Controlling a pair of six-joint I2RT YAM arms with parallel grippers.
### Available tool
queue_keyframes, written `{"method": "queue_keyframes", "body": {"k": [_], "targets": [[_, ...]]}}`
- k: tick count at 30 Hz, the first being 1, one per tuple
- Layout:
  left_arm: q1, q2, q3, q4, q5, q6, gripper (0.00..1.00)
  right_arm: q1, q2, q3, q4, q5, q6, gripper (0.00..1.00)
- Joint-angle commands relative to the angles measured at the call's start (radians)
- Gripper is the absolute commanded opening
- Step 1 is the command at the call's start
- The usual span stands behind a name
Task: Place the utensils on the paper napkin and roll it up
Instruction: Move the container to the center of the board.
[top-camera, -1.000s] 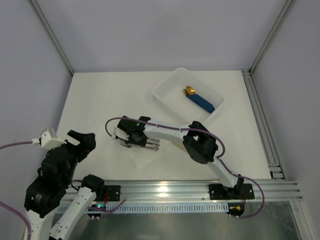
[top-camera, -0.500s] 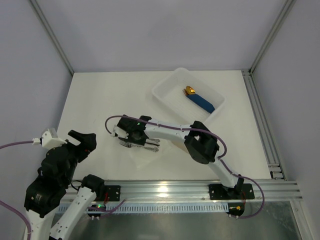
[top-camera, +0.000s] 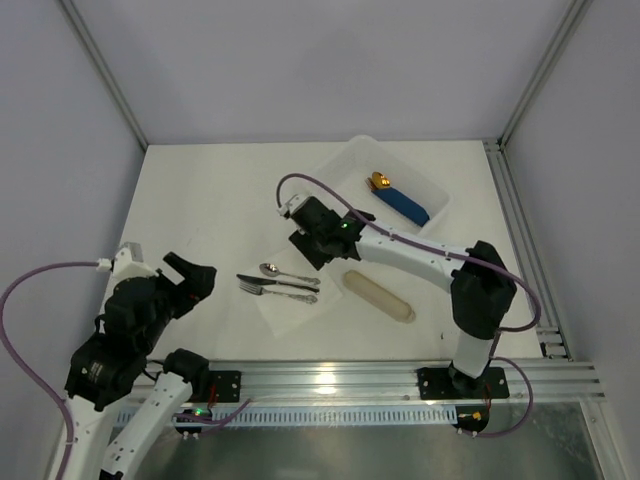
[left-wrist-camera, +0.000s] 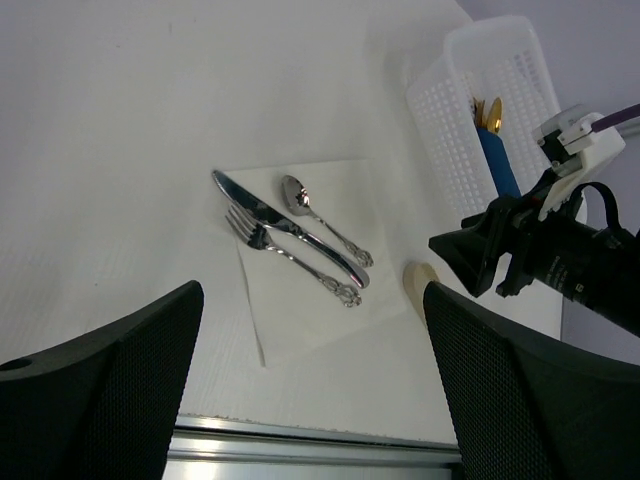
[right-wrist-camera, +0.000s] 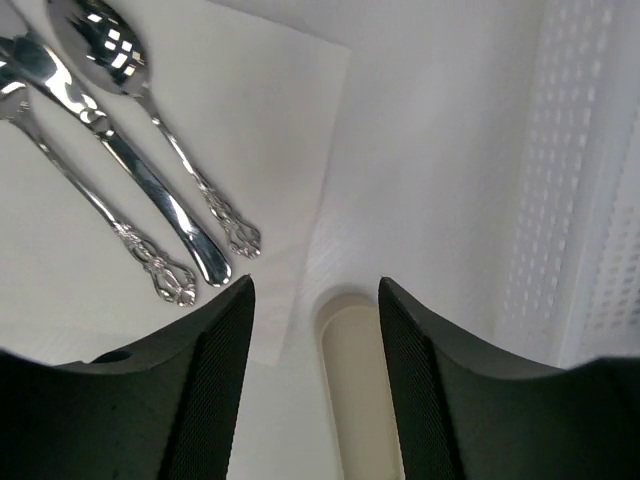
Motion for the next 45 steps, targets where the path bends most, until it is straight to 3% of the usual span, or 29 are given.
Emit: {"method": "queue_keyframes", "body": {"k": [1,4,7,8,10,13,18,19,22,23,26,27,31,40,45], "targets": [[0.004,0.06,-0.065,0.095,0.148,-0.003,0.93,-0.032,-0.102,-0.143,0.05,0.038,0.151,0.58],[0.004,0.149,-0.124,0.145,0.238,-0.034,0.9,-0.035,-0.195,-0.264,0.089,0.052,0.19,0.58],[0.004,0.212,-0.171,0.208,0.344,-0.057,0.9,-0.036,-0.292,-0.416,0.162,0.041,0.23,0.69],[0.004,0.221,-0.181,0.224,0.37,-0.063,0.89,-0.036,-0.385,-0.46,0.204,0.054,0.294,0.75],[0.004,0.233,-0.195,0.248,0.386,-0.075,0.9,-0.044,-0.494,-0.612,0.326,0.052,0.363,0.99],[0.004,0.243,-0.216,0.265,0.423,-0.098,0.87,-0.099,-0.685,-0.767,0.473,-0.066,0.463,0.99],[0.004,0.207,-0.322,0.334,0.461,-0.153,0.79,-0.141,-0.719,-0.765,0.445,-0.189,0.495,0.99],[0.004,0.2,-0.337,0.345,0.46,-0.162,0.73,-0.141,-0.688,-0.754,0.434,-0.183,0.521,0.97],[0.004,0.186,-0.372,0.386,0.463,-0.181,0.67,-0.153,-0.627,-0.749,0.437,-0.189,0.584,0.79],[0.004,0.189,-0.376,0.397,0.461,-0.181,0.66,-0.154,-0.615,-0.755,0.448,-0.201,0.596,0.67],[0.004,0.227,-0.377,0.406,0.466,-0.166,0.62,-0.157,-0.57,-0.79,0.517,-0.227,0.63,0.47],[0.004,0.239,-0.379,0.415,0.469,-0.161,0.6,-0.159,-0.558,-0.797,0.526,-0.227,0.635,0.34],[0.003,0.31,-0.385,0.457,0.487,-0.138,0.49,-0.162,-0.507,-0.812,0.549,-0.21,0.665,0.13],[-0.016,0.359,-0.425,0.547,0.47,-0.149,0.28,-0.162,-0.449,-0.901,0.617,-0.155,0.734,0.04],[-0.046,0.408,-0.423,0.587,0.467,-0.15,0.25,-0.164,-0.441,-0.896,0.585,-0.06,0.741,0.04]]}}
